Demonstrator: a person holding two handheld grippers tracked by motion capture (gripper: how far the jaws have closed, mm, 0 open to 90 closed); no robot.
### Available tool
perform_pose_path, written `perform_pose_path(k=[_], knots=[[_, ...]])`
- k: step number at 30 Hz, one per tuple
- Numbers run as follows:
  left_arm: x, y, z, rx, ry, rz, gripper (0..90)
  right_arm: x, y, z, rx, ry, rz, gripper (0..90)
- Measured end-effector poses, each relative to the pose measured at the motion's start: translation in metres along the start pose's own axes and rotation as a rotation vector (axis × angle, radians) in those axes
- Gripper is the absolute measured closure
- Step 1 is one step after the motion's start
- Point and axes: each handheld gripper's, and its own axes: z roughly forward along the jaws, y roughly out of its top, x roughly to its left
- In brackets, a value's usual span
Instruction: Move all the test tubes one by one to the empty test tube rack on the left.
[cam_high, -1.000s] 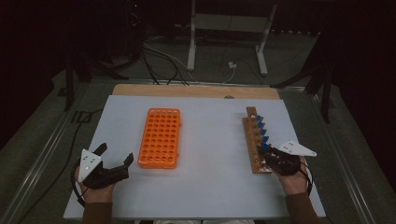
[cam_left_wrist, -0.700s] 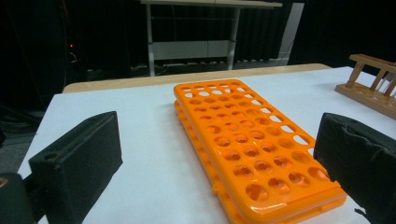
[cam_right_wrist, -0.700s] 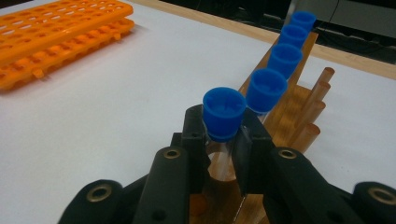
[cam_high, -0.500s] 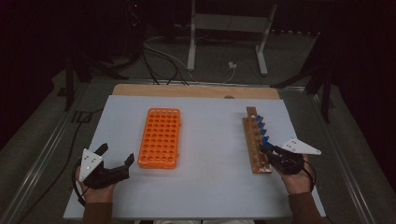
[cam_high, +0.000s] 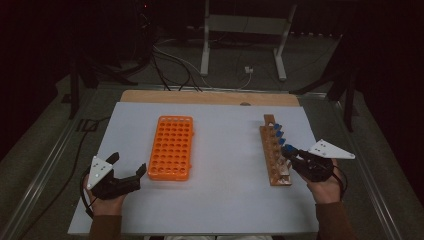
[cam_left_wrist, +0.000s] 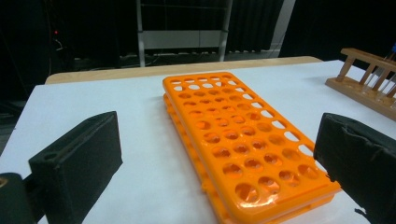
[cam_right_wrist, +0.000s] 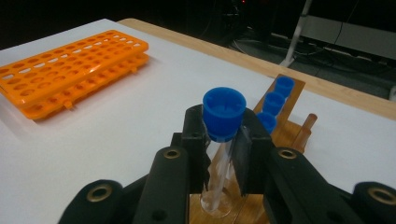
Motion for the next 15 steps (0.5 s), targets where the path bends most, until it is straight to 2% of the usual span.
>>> perform_pose_path(k=[3, 9, 15], knots=[[-0.003, 0.006, 0.001, -0.002, -0.015, -0.003, 1.9, 0.001, 0.005, -0.002, -0.008, -0.001, -0.001, 76.4], [-0.015, 0.017, 0.005, -0.029, -0.077, 0.014, 1.9, 0.003, 0.012, -0.005, -0.038, 0.005, 0.007, 76.4], [-0.032, 0.030, 0.016, -0.041, -0.141, 0.039, 1.9, 0.011, 0.019, 0.004, -0.032, 0.031, -0.012, 76.4]])
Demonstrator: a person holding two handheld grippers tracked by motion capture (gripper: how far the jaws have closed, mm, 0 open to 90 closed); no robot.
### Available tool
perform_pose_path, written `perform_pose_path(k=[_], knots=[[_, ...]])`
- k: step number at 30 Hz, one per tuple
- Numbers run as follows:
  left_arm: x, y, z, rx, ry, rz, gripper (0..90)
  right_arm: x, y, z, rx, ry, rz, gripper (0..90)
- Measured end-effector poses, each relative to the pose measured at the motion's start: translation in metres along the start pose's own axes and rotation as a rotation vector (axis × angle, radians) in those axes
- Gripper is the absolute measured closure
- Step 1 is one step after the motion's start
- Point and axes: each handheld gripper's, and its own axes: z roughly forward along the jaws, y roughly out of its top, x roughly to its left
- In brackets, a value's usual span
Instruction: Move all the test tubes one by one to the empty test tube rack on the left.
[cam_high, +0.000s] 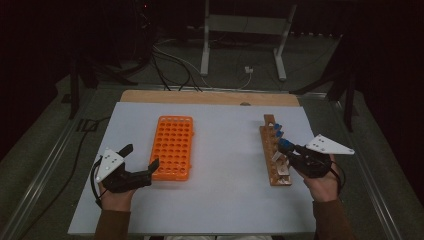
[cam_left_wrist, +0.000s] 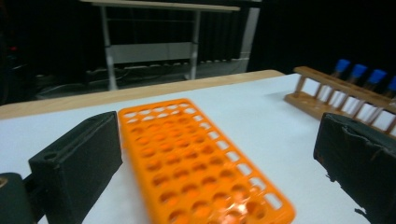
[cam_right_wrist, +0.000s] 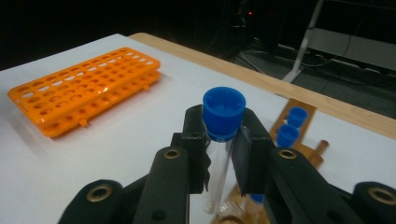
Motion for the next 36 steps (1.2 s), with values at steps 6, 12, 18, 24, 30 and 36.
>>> perform_pose_path(k=[6, 12, 18, 24, 30, 36], knots=[[-0.011, 0.010, 0.019, 0.024, -0.054, 0.024, 1.9, 0.007, 0.006, 0.013, 0.011, 0.036, 0.003, 76.3], [-0.021, 0.013, 0.037, 0.040, -0.095, 0.042, 1.9, 0.012, 0.010, 0.028, 0.030, 0.071, 0.015, 76.3], [-0.033, 0.015, 0.054, 0.051, -0.144, 0.062, 1.9, 0.020, 0.017, 0.039, 0.033, 0.104, 0.013, 76.2], [-0.046, 0.016, 0.069, 0.068, -0.184, 0.080, 1.9, 0.030, 0.025, 0.050, 0.038, 0.138, -0.003, 76.2], [-0.059, 0.016, 0.083, 0.070, -0.220, 0.091, 1.9, 0.039, 0.034, 0.064, 0.057, 0.167, -0.027, 76.2], [-0.071, 0.017, 0.094, 0.067, -0.248, 0.116, 1.9, 0.050, 0.039, 0.075, 0.065, 0.196, -0.028, 76.2]])
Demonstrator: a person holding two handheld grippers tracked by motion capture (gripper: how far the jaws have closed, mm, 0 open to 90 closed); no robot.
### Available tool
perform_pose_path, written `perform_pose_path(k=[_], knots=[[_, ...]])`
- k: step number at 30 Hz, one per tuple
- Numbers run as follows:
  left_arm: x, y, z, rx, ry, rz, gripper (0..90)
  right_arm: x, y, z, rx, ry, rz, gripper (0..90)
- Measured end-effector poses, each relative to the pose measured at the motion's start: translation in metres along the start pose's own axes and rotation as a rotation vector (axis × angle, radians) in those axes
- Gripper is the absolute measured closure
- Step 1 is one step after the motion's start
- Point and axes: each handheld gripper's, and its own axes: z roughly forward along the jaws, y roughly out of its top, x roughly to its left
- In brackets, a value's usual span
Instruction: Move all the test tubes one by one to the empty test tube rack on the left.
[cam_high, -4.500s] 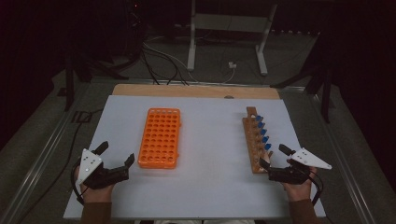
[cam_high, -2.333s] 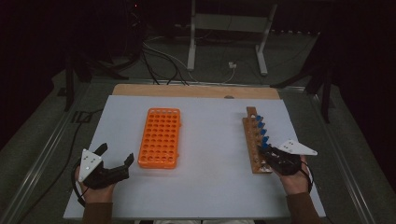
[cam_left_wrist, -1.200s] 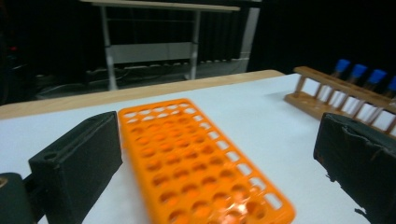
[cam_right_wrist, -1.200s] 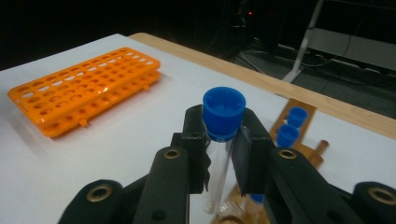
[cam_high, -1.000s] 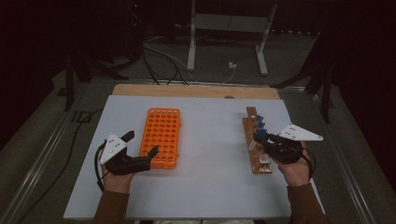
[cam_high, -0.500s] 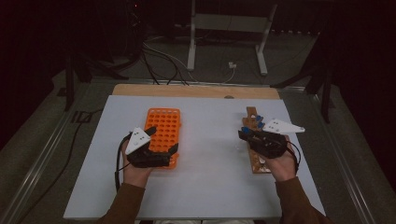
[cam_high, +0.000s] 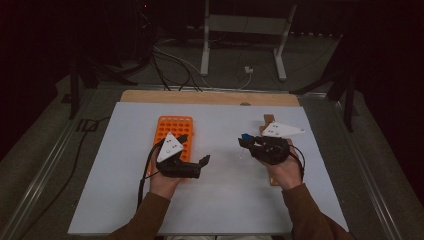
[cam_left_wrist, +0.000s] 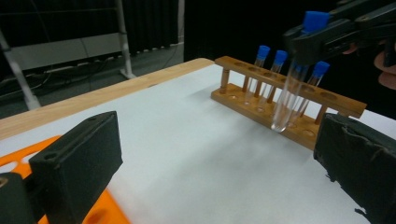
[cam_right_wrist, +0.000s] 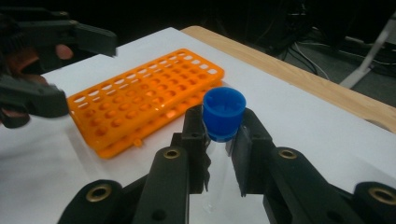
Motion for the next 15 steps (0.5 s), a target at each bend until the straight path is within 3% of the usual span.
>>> perform_pose_path(k=[11, 14, 15], knots=[[-0.016, 0.004, 0.022, 0.057, -0.056, -0.017, 9.3, 0.018, 0.010, 0.020, -0.006, 0.075, 0.000, 76.2], [-0.019, 0.005, 0.027, 0.050, -0.065, -0.026, 20.7, 0.024, 0.012, 0.027, -0.008, 0.110, 0.010, 76.2], [-0.019, 0.005, 0.028, 0.048, -0.066, -0.026, 20.7, 0.024, 0.012, 0.027, -0.008, 0.110, 0.010, 76.2]])
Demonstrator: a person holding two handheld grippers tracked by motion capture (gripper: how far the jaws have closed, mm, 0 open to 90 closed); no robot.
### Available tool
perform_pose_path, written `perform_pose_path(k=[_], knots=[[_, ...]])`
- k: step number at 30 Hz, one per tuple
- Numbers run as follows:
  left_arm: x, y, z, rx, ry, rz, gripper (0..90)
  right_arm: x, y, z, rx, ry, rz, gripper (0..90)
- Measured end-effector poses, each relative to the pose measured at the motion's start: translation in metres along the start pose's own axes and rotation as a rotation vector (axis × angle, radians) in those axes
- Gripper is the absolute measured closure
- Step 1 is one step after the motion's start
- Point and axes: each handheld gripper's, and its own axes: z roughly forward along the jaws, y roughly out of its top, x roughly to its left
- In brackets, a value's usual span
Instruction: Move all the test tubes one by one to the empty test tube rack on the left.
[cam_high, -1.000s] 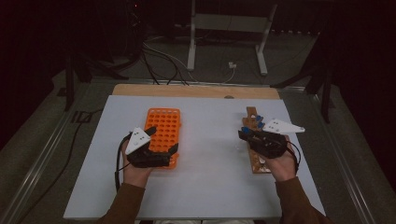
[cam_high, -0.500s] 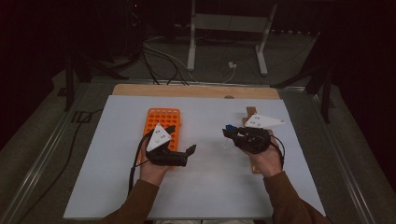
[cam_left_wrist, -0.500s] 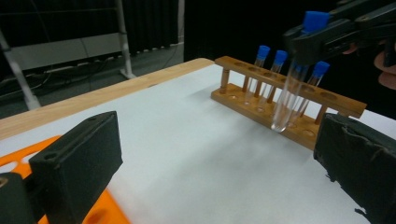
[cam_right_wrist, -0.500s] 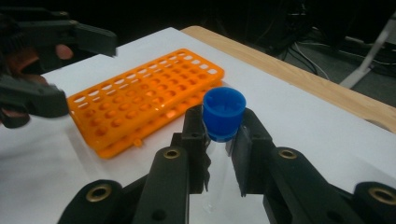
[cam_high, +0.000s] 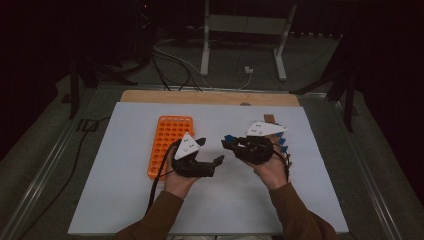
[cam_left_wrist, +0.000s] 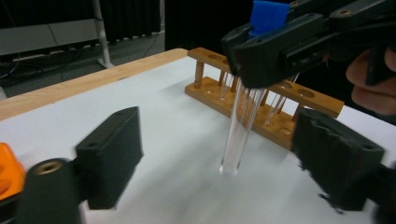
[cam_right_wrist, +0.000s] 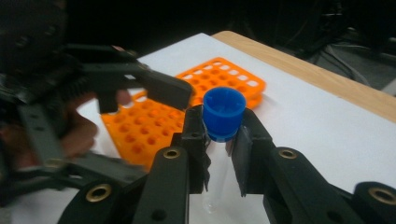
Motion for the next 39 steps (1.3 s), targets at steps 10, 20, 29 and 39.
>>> perform_pose_path(k=[10, 20, 29, 39], knots=[[-0.003, -0.002, 0.007, -0.004, -0.053, 0.007, 63.5, 0.011, 0.002, 0.008, -0.005, 0.038, -0.009, 76.2], [-0.004, -0.004, 0.005, -0.009, -0.076, 0.033, 77.5, 0.012, 0.001, 0.010, 0.005, 0.051, -0.001, 75.9], [0.004, -0.006, 0.000, -0.006, -0.041, 0.010, 77.9, 0.009, 0.005, -0.006, -0.069, 0.069, 0.032, 34.2], [0.017, -0.010, -0.014, -0.017, 0.001, -0.011, 77.9, -0.003, -0.003, -0.021, -0.107, -0.032, 0.046, 2.7]])
